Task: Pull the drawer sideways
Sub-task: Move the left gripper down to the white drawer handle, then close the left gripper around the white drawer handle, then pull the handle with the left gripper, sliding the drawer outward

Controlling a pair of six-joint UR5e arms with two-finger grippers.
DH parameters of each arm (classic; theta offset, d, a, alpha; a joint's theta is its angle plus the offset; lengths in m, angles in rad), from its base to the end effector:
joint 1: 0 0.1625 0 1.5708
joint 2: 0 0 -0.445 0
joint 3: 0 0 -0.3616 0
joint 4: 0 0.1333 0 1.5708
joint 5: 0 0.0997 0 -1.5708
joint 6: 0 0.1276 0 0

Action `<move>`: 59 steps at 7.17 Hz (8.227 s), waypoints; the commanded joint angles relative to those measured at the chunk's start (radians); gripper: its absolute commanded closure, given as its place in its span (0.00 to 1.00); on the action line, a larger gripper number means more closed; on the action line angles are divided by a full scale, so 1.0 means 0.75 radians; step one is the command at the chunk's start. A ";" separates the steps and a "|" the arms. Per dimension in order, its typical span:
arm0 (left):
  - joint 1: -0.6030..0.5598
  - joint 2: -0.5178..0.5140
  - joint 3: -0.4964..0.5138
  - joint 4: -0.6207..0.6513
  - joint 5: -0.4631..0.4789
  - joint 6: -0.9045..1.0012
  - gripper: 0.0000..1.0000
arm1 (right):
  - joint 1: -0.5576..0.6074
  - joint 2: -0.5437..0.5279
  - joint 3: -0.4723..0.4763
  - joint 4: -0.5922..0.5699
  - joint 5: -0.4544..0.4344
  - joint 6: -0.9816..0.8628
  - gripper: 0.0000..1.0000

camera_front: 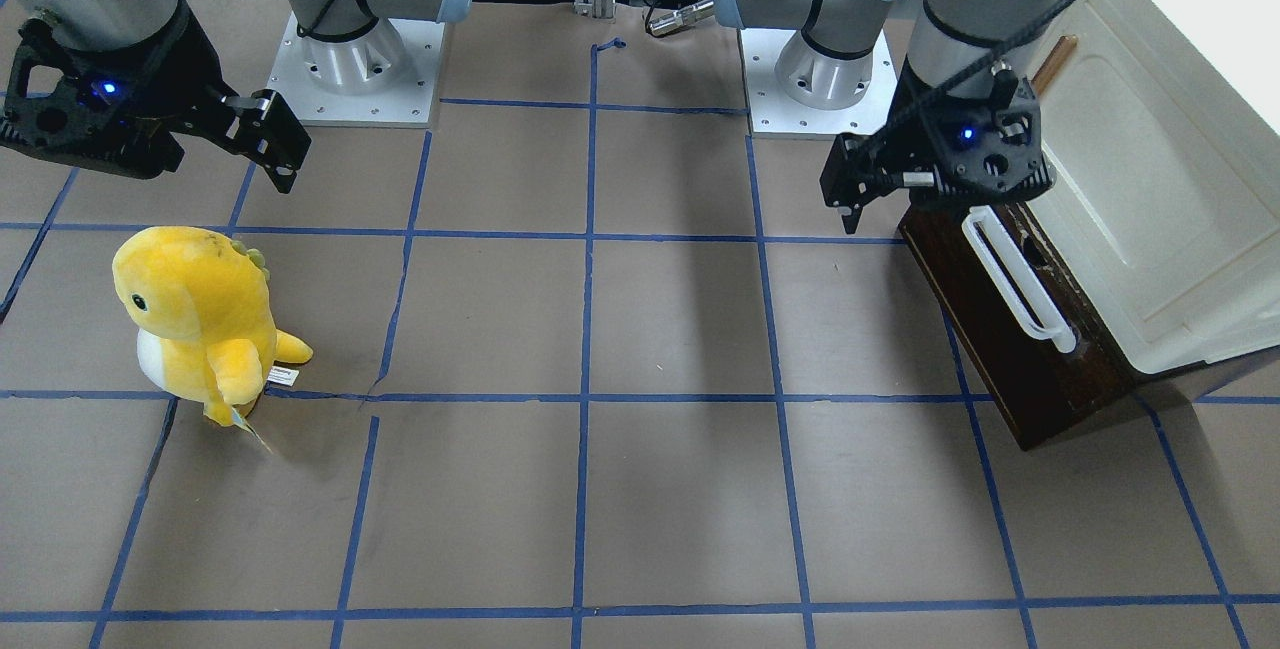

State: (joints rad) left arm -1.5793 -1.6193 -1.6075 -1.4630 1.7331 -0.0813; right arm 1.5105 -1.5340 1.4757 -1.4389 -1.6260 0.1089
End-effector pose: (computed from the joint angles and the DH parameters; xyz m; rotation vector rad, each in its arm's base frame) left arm -0.1168 -0.4834 0.4526 -0.1112 2.9781 -0.0445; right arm 0.0979 -0.4742 0.4939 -0.2574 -3.0719 -0.1114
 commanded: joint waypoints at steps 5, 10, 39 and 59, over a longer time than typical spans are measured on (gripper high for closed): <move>-0.136 -0.240 -0.163 0.102 0.727 -0.131 0.01 | 0.001 0.000 0.000 0.000 0.000 0.000 0.00; -0.148 -0.336 -0.413 0.108 1.235 -0.353 0.00 | 0.001 0.000 0.000 0.000 0.000 0.000 0.00; -0.081 -0.471 -0.454 0.104 1.457 -0.378 0.82 | 0.001 0.000 0.000 0.000 0.000 0.000 0.00; -0.152 -0.490 -0.421 0.112 1.457 -0.360 0.90 | 0.001 0.000 0.000 0.000 0.000 0.000 0.00</move>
State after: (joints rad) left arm -1.6886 -1.9865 -1.9237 -1.3790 2.8245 -0.3513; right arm 1.5110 -1.5340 1.4757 -1.4389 -1.6260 0.1089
